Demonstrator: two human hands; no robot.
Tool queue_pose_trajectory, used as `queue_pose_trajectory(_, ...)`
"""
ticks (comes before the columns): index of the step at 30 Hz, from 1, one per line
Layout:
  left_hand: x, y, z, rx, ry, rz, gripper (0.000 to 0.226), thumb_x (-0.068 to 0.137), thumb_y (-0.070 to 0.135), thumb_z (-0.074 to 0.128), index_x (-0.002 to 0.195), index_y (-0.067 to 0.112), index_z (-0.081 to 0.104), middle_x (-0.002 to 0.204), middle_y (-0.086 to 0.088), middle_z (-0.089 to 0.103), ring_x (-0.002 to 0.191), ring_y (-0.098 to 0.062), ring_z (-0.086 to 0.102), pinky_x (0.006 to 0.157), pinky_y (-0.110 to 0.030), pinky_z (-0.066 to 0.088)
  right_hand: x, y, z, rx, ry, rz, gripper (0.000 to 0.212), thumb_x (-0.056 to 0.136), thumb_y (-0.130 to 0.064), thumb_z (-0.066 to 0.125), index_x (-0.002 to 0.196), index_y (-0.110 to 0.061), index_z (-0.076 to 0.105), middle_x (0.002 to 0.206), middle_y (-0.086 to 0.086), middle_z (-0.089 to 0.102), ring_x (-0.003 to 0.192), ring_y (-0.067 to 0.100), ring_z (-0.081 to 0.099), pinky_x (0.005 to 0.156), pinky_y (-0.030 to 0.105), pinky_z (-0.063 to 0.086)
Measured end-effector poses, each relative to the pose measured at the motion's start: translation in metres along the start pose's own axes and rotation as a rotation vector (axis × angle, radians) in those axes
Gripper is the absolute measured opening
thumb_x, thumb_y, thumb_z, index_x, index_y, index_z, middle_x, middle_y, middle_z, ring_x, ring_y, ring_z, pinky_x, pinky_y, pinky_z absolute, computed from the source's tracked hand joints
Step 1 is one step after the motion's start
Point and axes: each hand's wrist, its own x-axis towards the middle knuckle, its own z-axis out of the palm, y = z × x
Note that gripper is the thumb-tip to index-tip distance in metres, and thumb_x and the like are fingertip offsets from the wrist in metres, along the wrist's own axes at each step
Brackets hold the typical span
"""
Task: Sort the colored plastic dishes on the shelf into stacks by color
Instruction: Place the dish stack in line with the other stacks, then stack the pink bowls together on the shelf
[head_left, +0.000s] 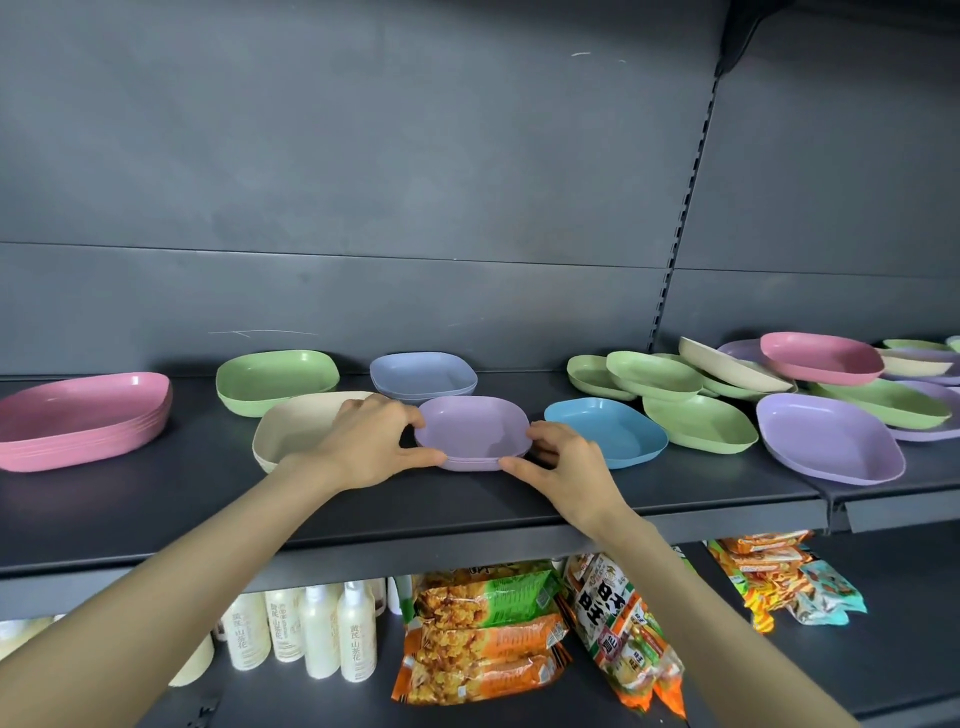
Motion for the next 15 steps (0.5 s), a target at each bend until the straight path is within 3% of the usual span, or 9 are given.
queue_pose_trajectory(3,0.004,0.000,-0.008,-0.038,-0.006,-0.011,0.046,0.081,0.060,0.060,0.109,0.024,0.064,0.103,0.009,0.061,0.101,-0.022,0.055,0.077,-0.031,0.036,-0.001,-0.002,-0.010,-0.093,0.003,-0.025,0.045,0.083,-0.034,0.071,0.120,-0.009,0.061,0.119,0.005,0.062,0.104,0.017,0.060,0.094,0.033,0.050)
queue_pose_trajectory(6,0.013,0.010,-0.021,-0.069,-0.010,0.013,0.042,0.084,0.055,0.060,0.111,0.024,0.064,0.108,0.007,0.066,0.108,-0.022,0.057,0.089,-0.035,0.042,0.003,-0.006,-0.037,-0.173,0.072,-0.018,0.034,0.085,-0.030,0.069,0.113,-0.011,0.065,0.114,0.004,0.064,0.102,0.019,0.061,0.090,0.035,0.049)
queue_pose_trajectory(9,0.028,0.034,-0.035,-0.025,-0.011,0.037,0.047,0.086,0.052,0.058,0.122,0.022,0.059,0.127,0.007,0.059,0.123,-0.021,0.049,0.101,-0.036,0.037,0.013,-0.002,-0.074,-0.285,0.097,-0.051,0.031,0.087,-0.026,0.066,0.113,-0.009,0.065,0.113,0.007,0.064,0.106,0.023,0.059,0.090,0.035,0.047)
queue_pose_trajectory(11,0.040,0.055,-0.042,-0.004,-0.023,0.053,0.053,0.083,0.058,0.057,0.125,0.025,0.056,0.130,0.006,0.056,0.125,-0.023,0.045,0.103,-0.039,0.036,0.020,0.006,-0.100,-0.338,0.090,-0.065,0.033,0.087,-0.025,0.066,0.115,-0.008,0.064,0.118,0.007,0.062,0.109,0.024,0.057,0.092,0.035,0.045)
queue_pose_trajectory(15,0.070,0.103,-0.047,0.041,-0.019,0.140,0.052,0.088,0.048,0.058,0.133,0.023,0.048,0.133,0.001,0.053,0.126,-0.021,0.041,0.104,-0.036,0.033,0.037,0.030,-0.159,-0.404,0.092,-0.060,0.034,0.084,-0.027,0.069,0.115,-0.014,0.064,0.124,0.005,0.059,0.112,0.023,0.056,0.093,0.032,0.043)
